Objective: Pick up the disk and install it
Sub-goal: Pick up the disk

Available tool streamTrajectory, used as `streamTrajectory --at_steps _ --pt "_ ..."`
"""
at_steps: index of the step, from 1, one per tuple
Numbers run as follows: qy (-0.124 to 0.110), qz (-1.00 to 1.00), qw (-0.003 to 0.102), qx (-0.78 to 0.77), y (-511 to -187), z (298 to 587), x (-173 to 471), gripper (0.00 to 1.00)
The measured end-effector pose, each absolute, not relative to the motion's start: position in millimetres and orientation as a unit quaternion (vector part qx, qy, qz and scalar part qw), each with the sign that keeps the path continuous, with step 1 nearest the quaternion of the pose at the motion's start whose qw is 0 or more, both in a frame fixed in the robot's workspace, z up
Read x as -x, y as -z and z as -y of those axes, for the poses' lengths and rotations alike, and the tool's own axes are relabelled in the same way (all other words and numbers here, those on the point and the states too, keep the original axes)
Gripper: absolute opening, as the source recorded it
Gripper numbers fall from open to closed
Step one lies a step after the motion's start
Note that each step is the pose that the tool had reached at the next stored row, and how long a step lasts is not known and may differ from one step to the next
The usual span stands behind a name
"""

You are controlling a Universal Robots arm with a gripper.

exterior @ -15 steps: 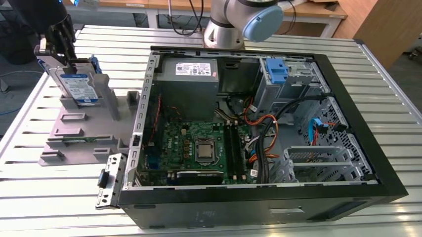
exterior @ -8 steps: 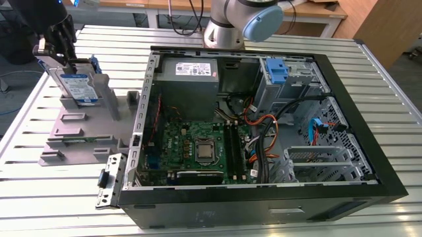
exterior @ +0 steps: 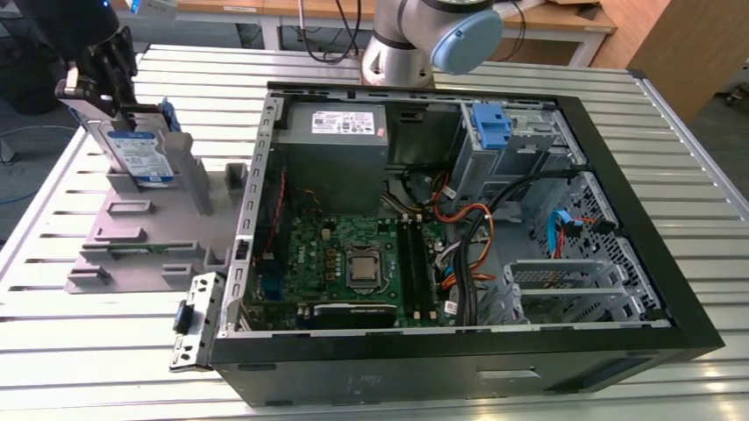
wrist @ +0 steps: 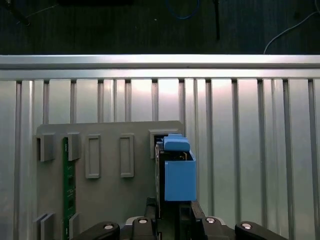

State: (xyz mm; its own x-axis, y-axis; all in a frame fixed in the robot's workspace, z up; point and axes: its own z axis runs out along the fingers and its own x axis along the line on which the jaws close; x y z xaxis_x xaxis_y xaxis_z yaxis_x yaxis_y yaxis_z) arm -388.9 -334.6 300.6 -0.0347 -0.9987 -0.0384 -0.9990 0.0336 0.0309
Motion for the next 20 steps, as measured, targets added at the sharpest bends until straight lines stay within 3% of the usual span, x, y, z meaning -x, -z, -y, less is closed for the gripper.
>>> streamTrajectory --at_steps 20 --pt "-0.024 -0.713 0.004 0.701 -300.4 335.0 391.0 0.35"
